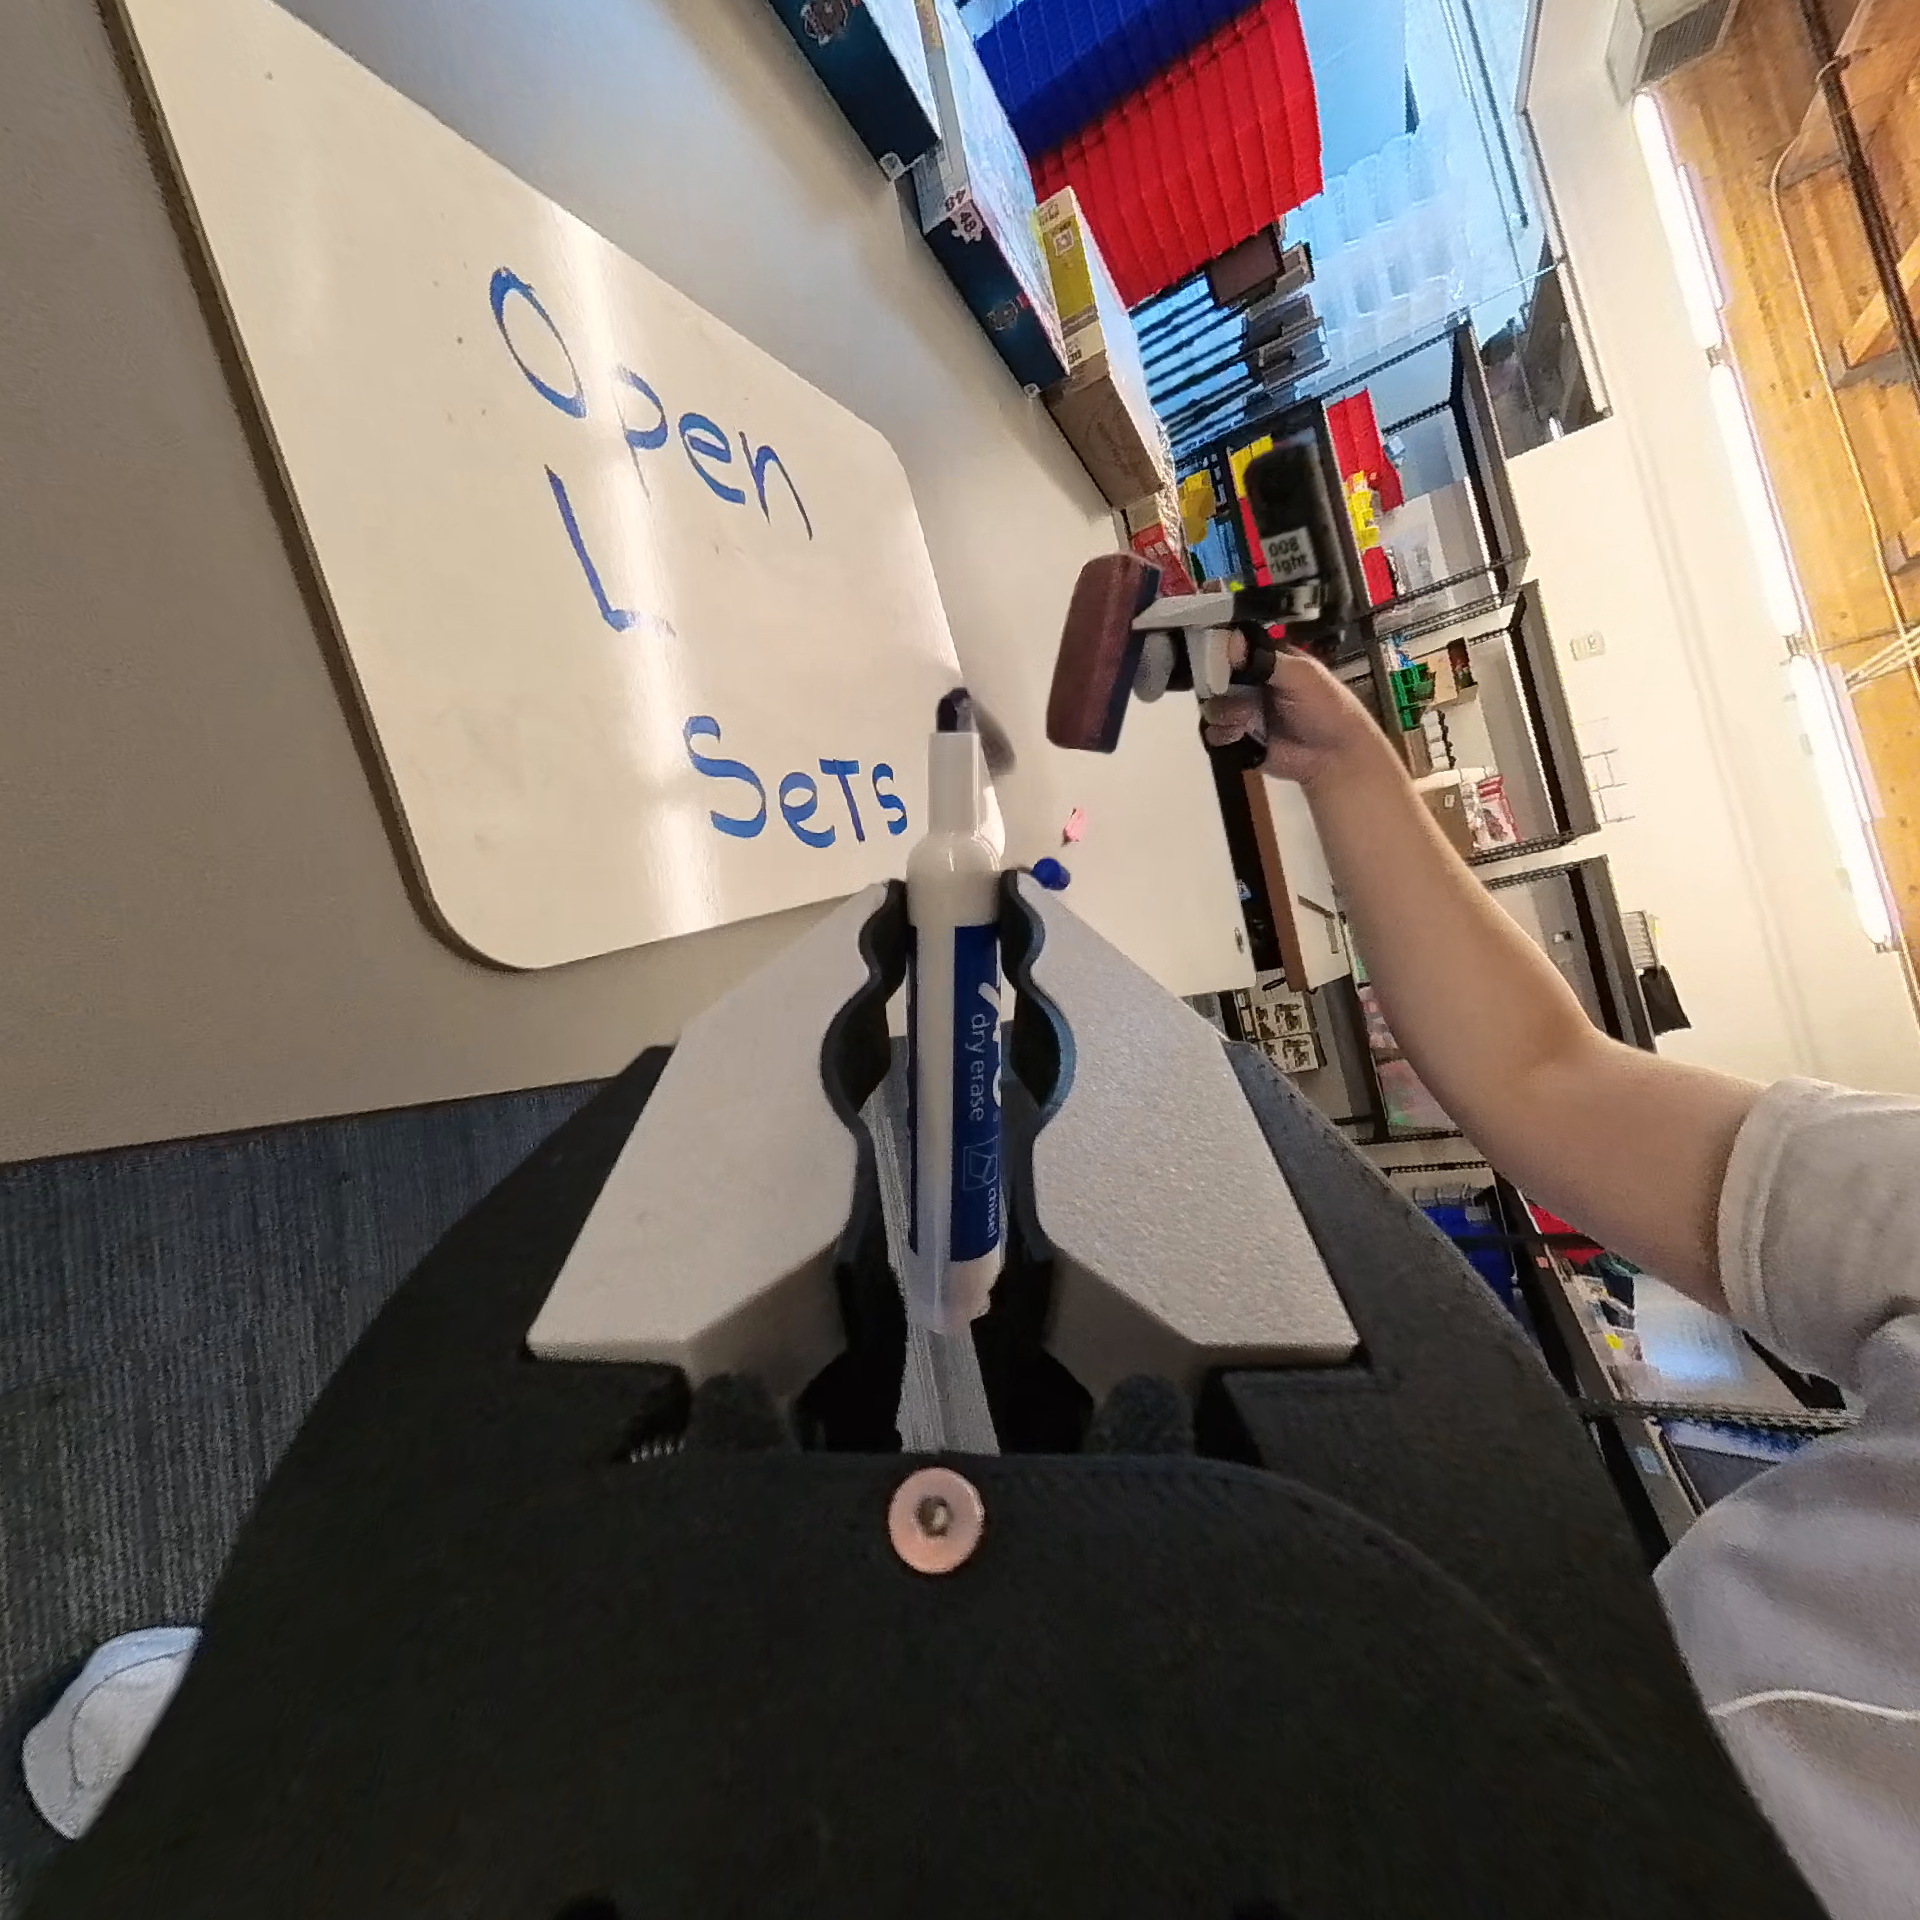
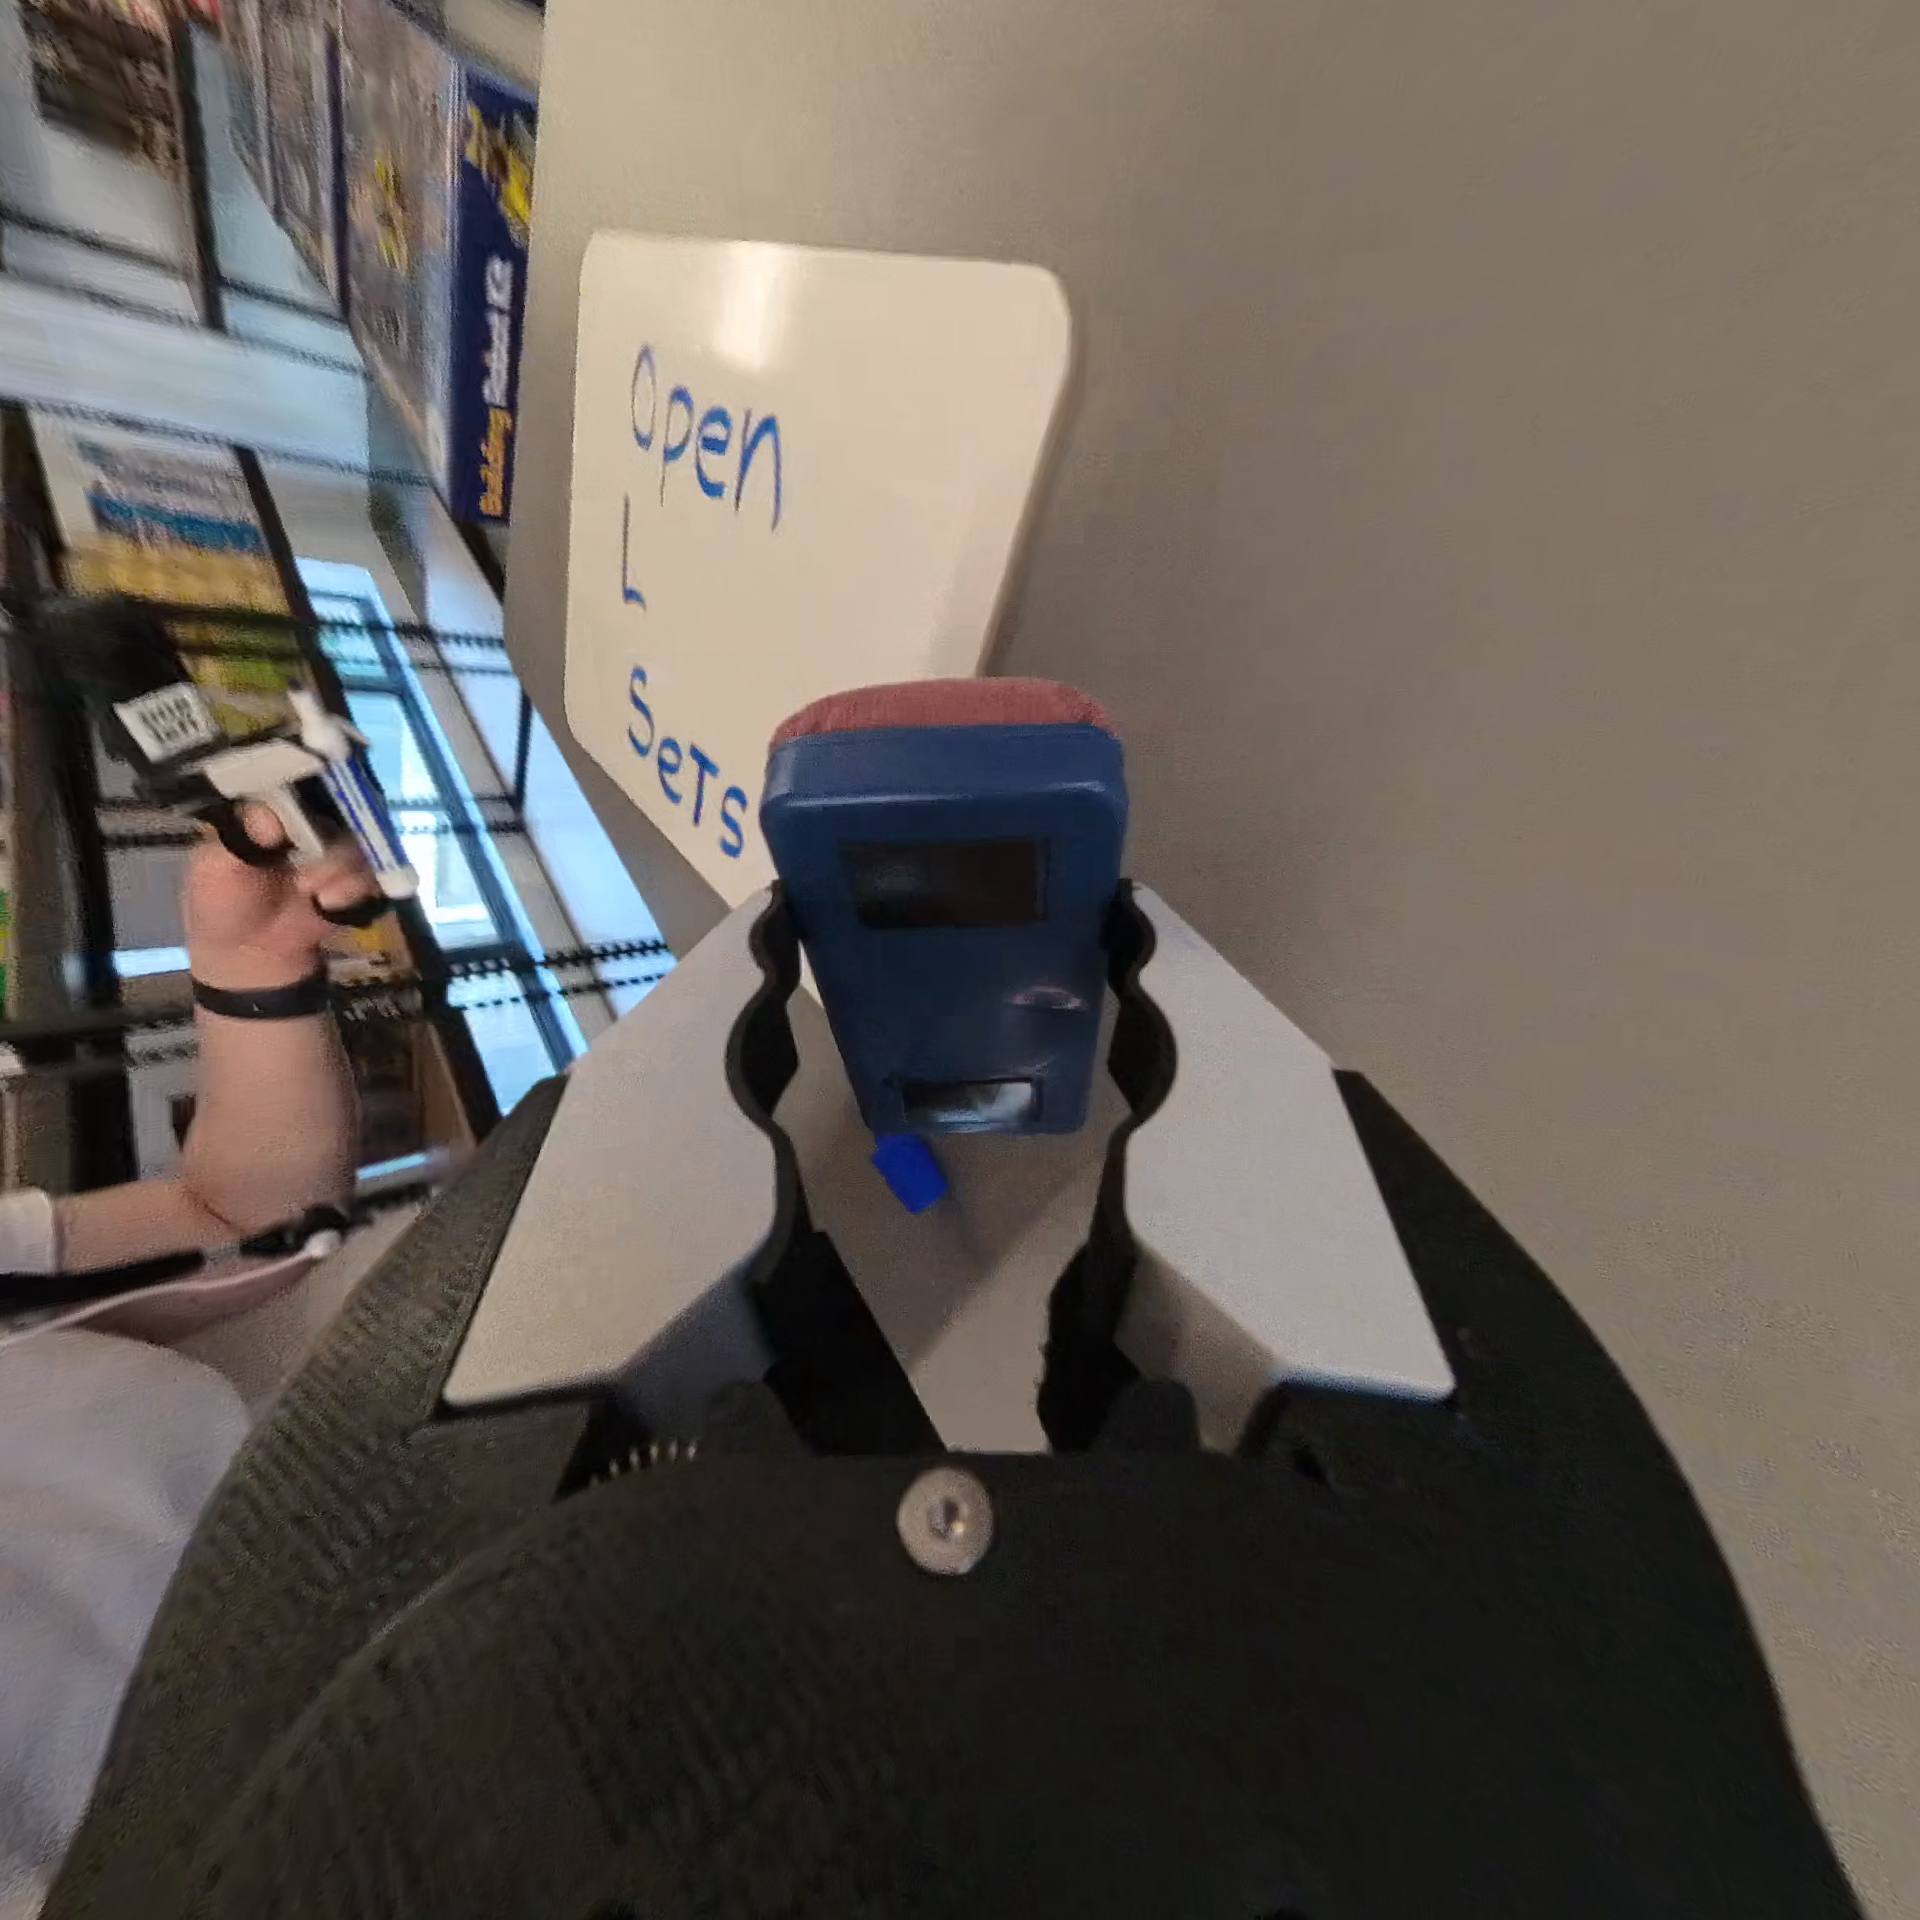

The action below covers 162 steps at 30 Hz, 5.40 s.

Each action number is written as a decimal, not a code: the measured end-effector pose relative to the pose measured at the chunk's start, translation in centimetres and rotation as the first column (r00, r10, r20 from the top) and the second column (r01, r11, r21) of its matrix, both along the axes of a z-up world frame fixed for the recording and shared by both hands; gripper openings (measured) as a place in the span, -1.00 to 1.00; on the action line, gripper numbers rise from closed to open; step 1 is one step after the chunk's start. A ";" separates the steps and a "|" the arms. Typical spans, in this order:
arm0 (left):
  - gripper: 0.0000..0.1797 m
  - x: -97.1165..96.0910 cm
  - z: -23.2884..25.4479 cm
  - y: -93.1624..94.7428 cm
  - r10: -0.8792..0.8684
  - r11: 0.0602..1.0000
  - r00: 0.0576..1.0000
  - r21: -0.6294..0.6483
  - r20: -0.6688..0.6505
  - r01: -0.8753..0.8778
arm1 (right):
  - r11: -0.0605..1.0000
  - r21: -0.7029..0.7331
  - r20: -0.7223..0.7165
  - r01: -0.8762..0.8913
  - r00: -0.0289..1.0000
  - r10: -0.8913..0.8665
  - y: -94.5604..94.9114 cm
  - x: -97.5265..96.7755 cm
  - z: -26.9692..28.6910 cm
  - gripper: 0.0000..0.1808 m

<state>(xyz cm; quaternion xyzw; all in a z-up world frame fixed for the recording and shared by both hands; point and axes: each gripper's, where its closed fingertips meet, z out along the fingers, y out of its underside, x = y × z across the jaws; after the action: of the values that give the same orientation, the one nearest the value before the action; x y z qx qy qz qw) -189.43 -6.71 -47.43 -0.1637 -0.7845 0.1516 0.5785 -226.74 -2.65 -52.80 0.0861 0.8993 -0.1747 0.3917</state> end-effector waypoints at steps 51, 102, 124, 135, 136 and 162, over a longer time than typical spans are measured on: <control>-0.83 -6.9 4.8 0.8 0.177 0.945 0.853 0.327 -0.491 -0.008 | 0.702 -0.640 -0.634 -0.312 0.731 -0.254 2.0 12.7 8.9 0.13; -0.82 -13.2 4.8 8.8 0.065 0.951 0.768 0.274 -0.637 0.146 | 0.389 -0.889 0.199 0.242 0.969 -0.148 4.5 24.8 9.7 -0.67; -0.83 -13.5 2.8 8.5 0.116 0.908 0.779 0.383 -0.616 0.167 | 0.338 -0.908 -0.299 -0.246 0.947 -0.116 4.3 25.3 8.3 -0.81; -0.73 -13.0 0.8 7.1 0.130 0.921 0.809 0.372 -0.573 0.116 | 0.409 -0.777 -0.547 -0.478 0.835 -0.064 2.6 24.8 6.0 -0.83; -0.70 -12.5 -0.1 7.0 0.098 0.949 0.849 0.304 -0.519 0.076 | 0.415 -0.747 -0.588 -0.520 0.807 -0.047 2.2 23.9 5.9 -0.83; -1.00 -6.6 -10.6 0.3 -0.025 0.992 0.974 -0.112 0.224 0.052 | 0.008 0.016 -0.894 -1.000 -0.010 0.447 -3.5 21.2 -1.5 -0.81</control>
<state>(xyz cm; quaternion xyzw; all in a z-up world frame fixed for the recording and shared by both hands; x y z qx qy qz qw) -196.06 -6.39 -58.04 -0.2287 -0.8308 0.1670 0.4792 -205.59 -6.15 -54.28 -0.6987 0.6766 -0.2304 0.0322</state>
